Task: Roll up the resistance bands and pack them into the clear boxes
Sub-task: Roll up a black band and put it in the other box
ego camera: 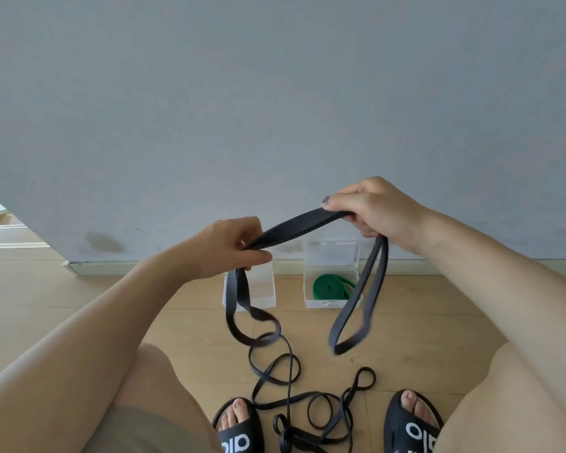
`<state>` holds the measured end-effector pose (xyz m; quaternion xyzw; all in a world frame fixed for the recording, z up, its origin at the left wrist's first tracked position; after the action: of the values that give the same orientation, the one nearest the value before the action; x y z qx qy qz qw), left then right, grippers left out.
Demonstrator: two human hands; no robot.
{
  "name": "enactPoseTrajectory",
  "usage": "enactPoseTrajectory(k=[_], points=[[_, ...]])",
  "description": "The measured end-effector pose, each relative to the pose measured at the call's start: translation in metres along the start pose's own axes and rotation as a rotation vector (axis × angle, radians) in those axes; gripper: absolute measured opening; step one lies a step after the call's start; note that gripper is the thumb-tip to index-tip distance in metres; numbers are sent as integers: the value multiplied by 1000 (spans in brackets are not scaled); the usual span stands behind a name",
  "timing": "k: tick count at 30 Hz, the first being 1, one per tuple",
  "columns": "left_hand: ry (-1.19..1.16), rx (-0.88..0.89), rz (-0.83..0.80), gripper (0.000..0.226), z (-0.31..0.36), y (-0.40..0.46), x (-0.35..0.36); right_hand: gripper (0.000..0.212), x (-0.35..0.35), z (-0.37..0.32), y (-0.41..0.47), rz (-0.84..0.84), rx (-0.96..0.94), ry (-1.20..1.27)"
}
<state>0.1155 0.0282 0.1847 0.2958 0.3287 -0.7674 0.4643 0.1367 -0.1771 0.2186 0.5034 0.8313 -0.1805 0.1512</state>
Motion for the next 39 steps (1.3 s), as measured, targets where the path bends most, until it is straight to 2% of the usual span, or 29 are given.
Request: enactPoseTrajectory(k=[3, 8, 17, 22, 25, 28, 32, 35, 39], points=[[-171, 30, 82, 33, 5, -6, -14, 44, -9, 7, -4, 17, 19, 56], [-357, 93, -95, 38, 21, -10, 10, 45, -22, 16, -5, 81, 48, 69], [-528, 35, -121, 42, 9, -7, 16, 40, -31, 26, -1, 114, 66, 14], [-617, 18, 17, 28, -1, -4, -2, 41, -31, 28, 1, 117, 69, -20], [-596, 31, 15, 15, 0, -5, -4, 45, -30, 28, 2, 107, 70, -36], [-575, 38, 6, 13, 1, -5, -3, 41, -28, 28, 2, 65, 65, -99], [-590, 55, 55, 16, 3, -6, -9, 30, 3, 29, -2, -171, 79, -151], [-596, 92, 69, 16, 12, -4, -9, 38, 27, 27, 0, -263, 87, -97], [-598, 134, 50, 17, 22, -1, -4, 79, 31, 28, 8, -246, 141, -217]])
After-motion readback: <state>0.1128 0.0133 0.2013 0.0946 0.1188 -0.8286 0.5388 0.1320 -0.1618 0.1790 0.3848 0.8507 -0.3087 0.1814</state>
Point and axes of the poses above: each hand's wrist, its own y-axis towards the middle knuckle, its own x-axis out of the palm, z = x × y, the point moved 10 cm from there along y, towards the middle knuckle, and after that the axes turned 5 degrees about -z, right-handed, at the moved point
